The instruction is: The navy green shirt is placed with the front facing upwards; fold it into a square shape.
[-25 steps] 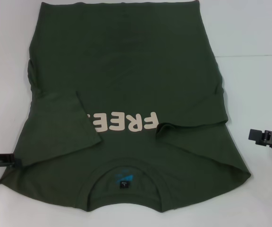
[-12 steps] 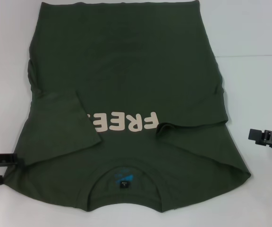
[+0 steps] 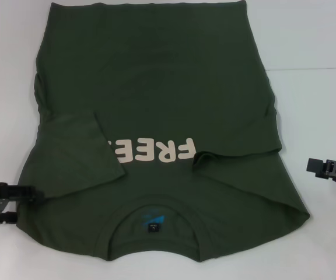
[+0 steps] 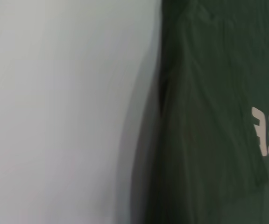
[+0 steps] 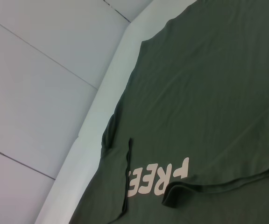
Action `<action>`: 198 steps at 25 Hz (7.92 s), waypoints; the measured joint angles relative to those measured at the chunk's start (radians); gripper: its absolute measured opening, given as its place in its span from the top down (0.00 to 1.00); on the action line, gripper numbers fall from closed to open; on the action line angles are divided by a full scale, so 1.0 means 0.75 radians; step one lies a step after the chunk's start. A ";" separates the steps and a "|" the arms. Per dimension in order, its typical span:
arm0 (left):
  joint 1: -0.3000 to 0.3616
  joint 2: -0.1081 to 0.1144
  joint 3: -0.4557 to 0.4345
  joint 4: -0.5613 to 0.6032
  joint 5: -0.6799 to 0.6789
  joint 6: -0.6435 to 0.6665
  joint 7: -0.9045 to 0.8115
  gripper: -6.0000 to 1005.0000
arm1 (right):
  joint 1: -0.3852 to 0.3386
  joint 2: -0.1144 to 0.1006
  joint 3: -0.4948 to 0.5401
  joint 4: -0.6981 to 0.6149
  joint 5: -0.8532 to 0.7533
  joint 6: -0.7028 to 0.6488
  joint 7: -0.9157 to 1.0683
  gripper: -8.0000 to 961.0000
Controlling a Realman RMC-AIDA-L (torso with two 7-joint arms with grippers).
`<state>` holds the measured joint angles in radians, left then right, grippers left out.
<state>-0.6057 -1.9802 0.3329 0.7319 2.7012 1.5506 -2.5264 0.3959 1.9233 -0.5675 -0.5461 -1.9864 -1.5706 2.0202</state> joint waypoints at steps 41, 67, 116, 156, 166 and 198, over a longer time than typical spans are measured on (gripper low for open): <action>-0.024 -0.014 0.072 -0.024 -0.046 0.002 0.067 0.95 | 0.020 -0.094 0.012 -0.059 -0.158 -0.045 0.343 0.21; -0.016 -0.016 0.070 -0.026 -0.088 0.014 0.125 0.95 | 0.263 -0.076 -0.055 -0.046 -0.596 -0.036 0.696 0.21; -0.022 -0.010 0.065 -0.019 -0.110 0.045 0.125 0.95 | 0.358 0.011 -0.180 -0.003 -0.694 0.103 0.737 0.21; -0.019 -0.007 0.057 -0.018 -0.136 0.059 0.127 0.95 | 0.366 0.005 -0.141 -0.015 -0.679 0.074 0.633 0.94; -0.003 0.013 0.053 -0.007 -0.130 0.188 0.127 0.95 | 0.355 -0.021 -0.137 -0.053 -0.659 -0.150 0.396 0.94; 0.042 0.055 -0.230 -0.019 -0.232 0.453 0.203 0.95 | 0.306 -0.047 0.162 -0.057 -0.632 -0.316 0.029 0.94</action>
<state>-0.5739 -1.9388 0.1601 0.7175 2.5274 1.8908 -2.3741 0.6256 1.8881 -0.4457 -0.5890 -2.4601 -1.8080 2.0421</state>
